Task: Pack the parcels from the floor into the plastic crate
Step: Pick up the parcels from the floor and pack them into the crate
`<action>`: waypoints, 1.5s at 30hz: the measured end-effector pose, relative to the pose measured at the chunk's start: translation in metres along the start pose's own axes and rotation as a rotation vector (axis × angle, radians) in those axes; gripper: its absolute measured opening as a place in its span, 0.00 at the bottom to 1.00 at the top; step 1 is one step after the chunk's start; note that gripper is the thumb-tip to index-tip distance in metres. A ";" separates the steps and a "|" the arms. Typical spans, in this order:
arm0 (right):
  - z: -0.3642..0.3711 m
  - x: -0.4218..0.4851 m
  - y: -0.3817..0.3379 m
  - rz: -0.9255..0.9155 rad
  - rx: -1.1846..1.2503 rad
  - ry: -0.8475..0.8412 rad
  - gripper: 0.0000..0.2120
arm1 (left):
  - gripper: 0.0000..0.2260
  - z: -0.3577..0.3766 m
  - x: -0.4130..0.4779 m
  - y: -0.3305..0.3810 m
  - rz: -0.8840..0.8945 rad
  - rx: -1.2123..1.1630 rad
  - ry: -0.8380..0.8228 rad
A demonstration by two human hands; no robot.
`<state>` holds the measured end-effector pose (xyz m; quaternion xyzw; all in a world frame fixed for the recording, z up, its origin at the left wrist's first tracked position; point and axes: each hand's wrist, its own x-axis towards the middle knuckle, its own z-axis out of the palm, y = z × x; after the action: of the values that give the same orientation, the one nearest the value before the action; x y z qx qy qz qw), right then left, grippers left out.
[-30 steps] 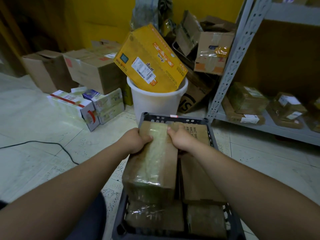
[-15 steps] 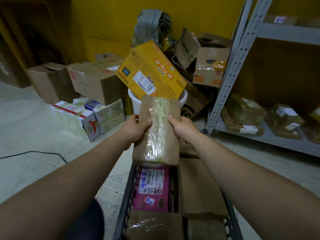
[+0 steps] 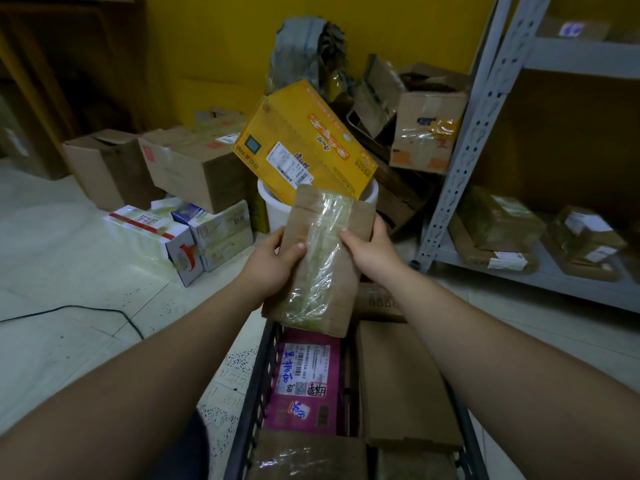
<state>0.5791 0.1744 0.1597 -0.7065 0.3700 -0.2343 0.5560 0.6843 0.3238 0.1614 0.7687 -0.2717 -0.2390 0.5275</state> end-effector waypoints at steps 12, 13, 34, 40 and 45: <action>0.012 -0.005 0.011 0.063 -0.092 -0.013 0.38 | 0.29 -0.008 0.006 0.002 -0.249 -0.052 -0.060; 0.012 -0.004 0.009 0.067 -0.064 -0.030 0.33 | 0.27 -0.010 0.005 0.002 -0.279 -0.071 -0.069; 0.016 -0.011 0.029 0.102 -0.237 -0.042 0.37 | 0.20 -0.005 0.001 -0.024 -0.243 -0.110 -0.148; 0.022 -0.013 0.030 0.103 -0.364 -0.109 0.27 | 0.26 -0.006 -0.012 -0.040 -0.278 -0.001 -0.241; 0.026 -0.014 0.035 0.077 -0.320 -0.089 0.22 | 0.25 0.001 -0.008 -0.051 -0.163 -0.017 -0.159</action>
<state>0.5805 0.1977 0.1207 -0.7810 0.4042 -0.1194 0.4609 0.6866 0.3434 0.1135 0.7624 -0.2471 -0.3435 0.4895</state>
